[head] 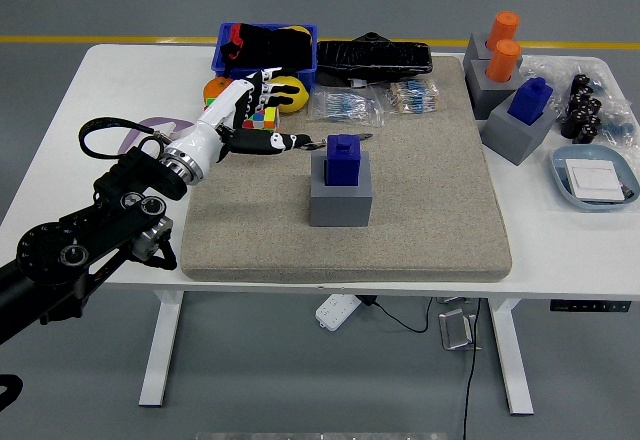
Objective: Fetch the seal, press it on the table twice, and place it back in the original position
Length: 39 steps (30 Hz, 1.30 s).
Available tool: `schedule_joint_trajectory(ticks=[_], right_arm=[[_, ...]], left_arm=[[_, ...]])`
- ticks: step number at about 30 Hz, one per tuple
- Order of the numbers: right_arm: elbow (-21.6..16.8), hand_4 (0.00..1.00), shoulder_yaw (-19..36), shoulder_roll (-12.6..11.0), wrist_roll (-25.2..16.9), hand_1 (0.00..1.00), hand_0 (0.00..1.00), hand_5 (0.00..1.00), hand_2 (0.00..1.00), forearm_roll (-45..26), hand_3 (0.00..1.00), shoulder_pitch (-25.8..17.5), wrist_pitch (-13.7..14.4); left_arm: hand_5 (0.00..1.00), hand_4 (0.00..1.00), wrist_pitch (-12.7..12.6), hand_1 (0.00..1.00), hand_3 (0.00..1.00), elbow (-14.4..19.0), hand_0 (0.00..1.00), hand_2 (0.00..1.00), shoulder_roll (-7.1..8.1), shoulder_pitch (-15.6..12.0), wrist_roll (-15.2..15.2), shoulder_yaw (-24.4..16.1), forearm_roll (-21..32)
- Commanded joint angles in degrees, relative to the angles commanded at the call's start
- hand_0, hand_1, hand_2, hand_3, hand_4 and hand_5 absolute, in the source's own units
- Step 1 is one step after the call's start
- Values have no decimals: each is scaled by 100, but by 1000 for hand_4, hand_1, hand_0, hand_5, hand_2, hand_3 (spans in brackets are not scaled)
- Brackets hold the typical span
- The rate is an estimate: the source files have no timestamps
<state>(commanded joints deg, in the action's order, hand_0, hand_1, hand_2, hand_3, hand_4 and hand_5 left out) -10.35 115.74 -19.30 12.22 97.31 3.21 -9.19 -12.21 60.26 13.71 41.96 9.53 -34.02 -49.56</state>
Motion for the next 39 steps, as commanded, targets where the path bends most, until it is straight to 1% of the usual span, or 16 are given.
schedule_joint_trajectory(ticks=[2,5,9,16,24,31,32,39], right_arm=[[1,820,0,2,0,732,869,510,711,-2,717,-2,-1],[2,820,2,16,-1,732,869,510,711,-6,717,-18,-2],[3,821,8,36,1,732,869,510,711,-3,717,-21,-4],[3,822,42,47,4,731,869,507,711,1,717,-16,0],[3,821,33,59,3,731,869,508,711,-7,717,-17,-2],[3,822,48,53,1,732,869,508,711,-2,717,-15,2],[3,823,48,53,2,732,869,509,711,-3,717,-15,2],[3,824,38,59,-7,732,869,508,711,0,718,-10,-2]], left_arm=[[2,968,-6,765,902,-23,852,772,-35,4,7,21,15],[2,968,-25,765,902,-110,852,772,-188,21,9,125,49],[2,968,-44,752,901,-205,852,773,-322,39,11,260,79],[2,966,-83,755,902,-361,851,768,-498,86,48,384,126],[2,965,-152,751,901,-585,846,766,-618,116,107,517,154],[2,957,-209,746,900,-750,844,764,-670,171,155,603,162],[2,938,-214,740,892,-765,839,746,-676,175,160,608,161],[2,941,-222,740,889,-850,840,739,-719,182,174,699,197]])
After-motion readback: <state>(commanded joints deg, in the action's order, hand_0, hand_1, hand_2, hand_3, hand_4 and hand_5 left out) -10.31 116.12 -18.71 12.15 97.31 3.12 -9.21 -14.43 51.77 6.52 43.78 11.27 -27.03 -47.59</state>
